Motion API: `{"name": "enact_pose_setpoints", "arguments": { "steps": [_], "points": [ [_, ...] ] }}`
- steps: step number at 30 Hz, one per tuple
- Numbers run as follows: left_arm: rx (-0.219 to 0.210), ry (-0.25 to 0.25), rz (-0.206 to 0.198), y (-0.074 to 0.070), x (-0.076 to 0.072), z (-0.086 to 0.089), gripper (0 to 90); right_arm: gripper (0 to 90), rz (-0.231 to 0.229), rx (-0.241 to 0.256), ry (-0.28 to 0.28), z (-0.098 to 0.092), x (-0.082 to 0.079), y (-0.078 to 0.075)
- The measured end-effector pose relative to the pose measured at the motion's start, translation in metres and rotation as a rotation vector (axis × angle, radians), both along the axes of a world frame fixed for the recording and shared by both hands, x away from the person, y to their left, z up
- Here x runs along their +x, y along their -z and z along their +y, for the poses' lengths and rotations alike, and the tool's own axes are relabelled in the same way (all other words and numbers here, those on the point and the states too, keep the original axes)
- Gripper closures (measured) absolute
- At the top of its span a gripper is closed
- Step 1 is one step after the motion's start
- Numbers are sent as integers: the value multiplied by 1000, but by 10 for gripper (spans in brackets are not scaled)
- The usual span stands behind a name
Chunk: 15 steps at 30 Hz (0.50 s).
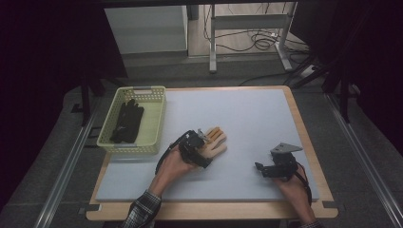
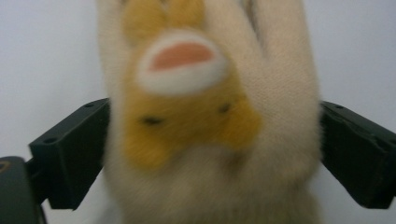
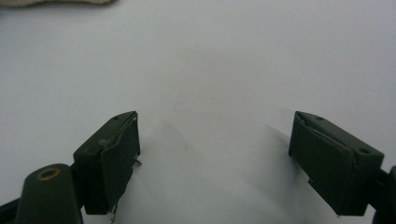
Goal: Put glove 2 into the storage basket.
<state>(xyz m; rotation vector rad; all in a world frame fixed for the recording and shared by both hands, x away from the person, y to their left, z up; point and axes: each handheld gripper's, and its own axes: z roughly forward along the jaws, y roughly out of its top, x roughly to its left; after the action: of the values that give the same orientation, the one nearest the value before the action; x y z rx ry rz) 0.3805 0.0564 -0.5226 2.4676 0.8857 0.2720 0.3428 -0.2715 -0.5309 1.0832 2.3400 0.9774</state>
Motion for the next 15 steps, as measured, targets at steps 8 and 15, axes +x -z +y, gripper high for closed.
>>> {"name": "enact_pose_setpoints", "arguments": {
  "steps": [8,15],
  "points": [
    [-30,-16,45,-4,-3,5,353,160,0,-1,0,0,0,0],
    [-33,-43,69,-8,-3,7,550,160,0,-1,0,0,0,0]
  ]
}}
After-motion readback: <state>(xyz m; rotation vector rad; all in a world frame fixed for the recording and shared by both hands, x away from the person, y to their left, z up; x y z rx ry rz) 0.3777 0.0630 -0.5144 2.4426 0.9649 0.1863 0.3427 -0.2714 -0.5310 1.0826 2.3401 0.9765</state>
